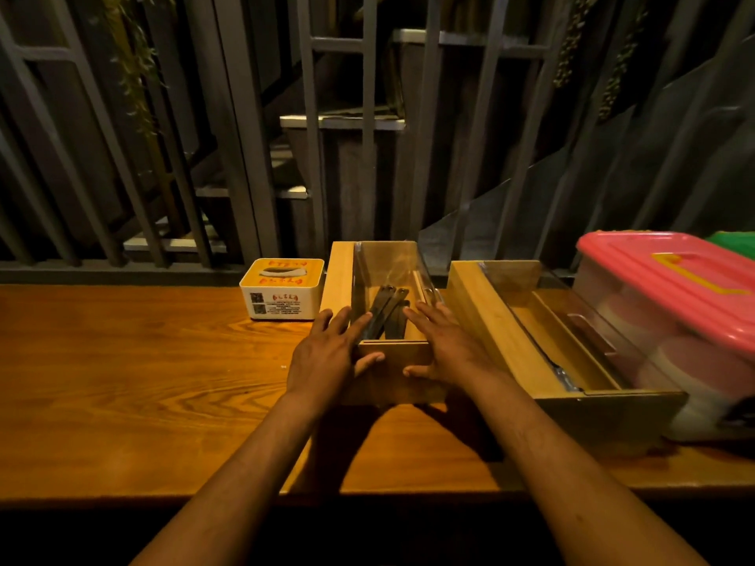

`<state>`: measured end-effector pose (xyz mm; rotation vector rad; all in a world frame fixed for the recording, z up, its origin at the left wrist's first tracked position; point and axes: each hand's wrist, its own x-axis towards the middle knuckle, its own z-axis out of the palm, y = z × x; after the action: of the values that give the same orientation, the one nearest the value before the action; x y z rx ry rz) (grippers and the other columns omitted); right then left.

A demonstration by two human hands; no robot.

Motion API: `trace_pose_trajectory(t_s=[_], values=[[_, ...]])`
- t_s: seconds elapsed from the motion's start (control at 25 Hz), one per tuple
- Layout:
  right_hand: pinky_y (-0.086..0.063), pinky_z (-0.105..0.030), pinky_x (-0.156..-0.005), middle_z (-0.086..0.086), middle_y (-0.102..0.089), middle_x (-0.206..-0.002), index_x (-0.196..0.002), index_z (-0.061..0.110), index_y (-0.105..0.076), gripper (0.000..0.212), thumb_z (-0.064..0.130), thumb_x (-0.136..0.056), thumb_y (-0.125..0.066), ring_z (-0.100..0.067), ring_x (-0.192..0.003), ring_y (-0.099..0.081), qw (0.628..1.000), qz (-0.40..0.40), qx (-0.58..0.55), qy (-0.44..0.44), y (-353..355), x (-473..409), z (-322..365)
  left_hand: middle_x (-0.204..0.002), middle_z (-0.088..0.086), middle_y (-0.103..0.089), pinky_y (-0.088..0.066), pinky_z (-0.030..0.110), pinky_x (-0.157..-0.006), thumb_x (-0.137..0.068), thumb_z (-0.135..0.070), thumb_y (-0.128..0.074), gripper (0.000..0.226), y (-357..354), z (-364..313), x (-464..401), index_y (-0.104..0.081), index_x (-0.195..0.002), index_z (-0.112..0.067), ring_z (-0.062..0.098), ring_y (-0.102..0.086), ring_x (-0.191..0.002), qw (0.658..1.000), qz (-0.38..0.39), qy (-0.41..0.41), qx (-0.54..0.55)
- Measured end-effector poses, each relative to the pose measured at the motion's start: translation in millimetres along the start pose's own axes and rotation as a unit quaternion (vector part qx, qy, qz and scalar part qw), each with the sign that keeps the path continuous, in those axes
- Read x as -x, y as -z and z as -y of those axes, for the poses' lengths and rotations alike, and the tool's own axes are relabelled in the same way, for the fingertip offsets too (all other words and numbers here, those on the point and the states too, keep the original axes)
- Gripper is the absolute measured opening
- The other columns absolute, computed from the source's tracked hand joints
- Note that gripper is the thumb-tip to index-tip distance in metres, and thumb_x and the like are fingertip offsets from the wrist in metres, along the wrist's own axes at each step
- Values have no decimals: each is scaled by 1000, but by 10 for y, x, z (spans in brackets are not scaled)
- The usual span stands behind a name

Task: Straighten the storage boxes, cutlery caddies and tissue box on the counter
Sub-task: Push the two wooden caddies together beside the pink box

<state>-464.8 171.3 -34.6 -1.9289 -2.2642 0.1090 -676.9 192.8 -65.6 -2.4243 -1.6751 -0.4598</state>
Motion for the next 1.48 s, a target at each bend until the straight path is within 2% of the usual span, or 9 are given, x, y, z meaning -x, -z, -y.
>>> trace_pose_trajectory(t_s=[0.12, 0.36, 0.48, 0.64, 0.76, 0.88, 1.04, 1.2, 1.48], values=[[-22, -43, -116, 5, -4, -164, -154, 35, -8, 104, 43, -76, -77, -23, -151, -5, 1000, 23, 8, -1, 173, 123, 47, -155, 2, -35, -36, 42, -109, -91, -67, -35, 68, 152, -50, 8, -25, -150, -34, 28, -28, -143, 999, 20, -28, -38], [-38, -38, -109, 11, -33, -155, -147, 38, -32, 73, 44, -84, -68, -14, -140, -34, 983, -158, -89, -3, 462, 797, -250, -140, -6, -53, -32, 40, -111, -94, -52, -46, 46, 451, -627, 366, -47, -137, -37, 17, -42, -132, 995, -41, -14, 92], [-34, -30, -105, 8, -38, -153, -146, 35, -36, 69, 40, -85, -68, -15, -136, -40, 973, -195, -116, -27, 535, 1076, -684, -138, -7, -53, -30, 37, -112, -93, -53, -46, 47, 477, -1098, 500, -48, -136, -36, 15, -41, -132, 987, -56, -39, 146], [-27, -28, -109, 5, -47, -147, -138, 31, -50, 61, 54, -83, -63, -15, -141, -33, 978, -180, -95, -54, 437, 1365, -1390, -134, -6, -56, -36, 37, -106, -91, -55, -41, 48, 354, -1907, 457, -51, -134, -36, 16, -45, -128, 981, -70, -74, 166], [-37, -43, -110, 9, -51, -144, -132, 35, -56, 73, 78, -74, -42, -12, -139, -38, 981, -170, -77, -54, 377, 1514, -1810, -148, -2, -43, -30, 37, -111, -93, -58, -36, 52, 167, -2411, 385, -41, -141, -39, 19, -34, -138, 986, -46, -51, 153], [-34, -44, -113, 15, -44, -148, -135, 44, -48, 83, 87, -65, -46, -10, -141, -33, 983, -147, -109, -16, 372, 1601, -2151, -157, -2, -30, -24, 37, -115, -92, -63, -34, 61, 26, -2700, 411, -29, -148, -40, 21, -21, -145, 992, -31, -29, 122], [-22, -38, -120, 16, -28, -156, -144, 45, -34, 87, 68, -68, -70, -15, -148, -14, 987, -100, -121, 41, 325, 1578, -2344, -159, -8, -26, -30, 36, -114, -89, -66, -40, 64, -50, -2802, 431, -26, -148, -45, 18, -15, -148, 992, -48, 18, 116], [-15, -37, -120, 14, -26, -158, -145, 44, -32, 87, 62, -71, -73, -17, -149, -11, 984, -94, -140, 52, 285, 1377, -2414, -158, -7, -29, -31, 35, -112, -88, -65, -41, 64, -120, -2781, 294, -29, -148, -44, 17, -16, -148, 992, -44, 33, 114], [-26, -44, -117, 8, -39, -153, -141, 39, -43, 87, 63, -65, -76, -23, -147, -21, 980, -124, -146, 50, 190, 857, -2465, -153, -1, -38, -35, 39, -111, -90, -66, -35, 65, -238, -2554, -120, -32, -148, -36, 23, -27, -143, 998, -50, 14, 46]])
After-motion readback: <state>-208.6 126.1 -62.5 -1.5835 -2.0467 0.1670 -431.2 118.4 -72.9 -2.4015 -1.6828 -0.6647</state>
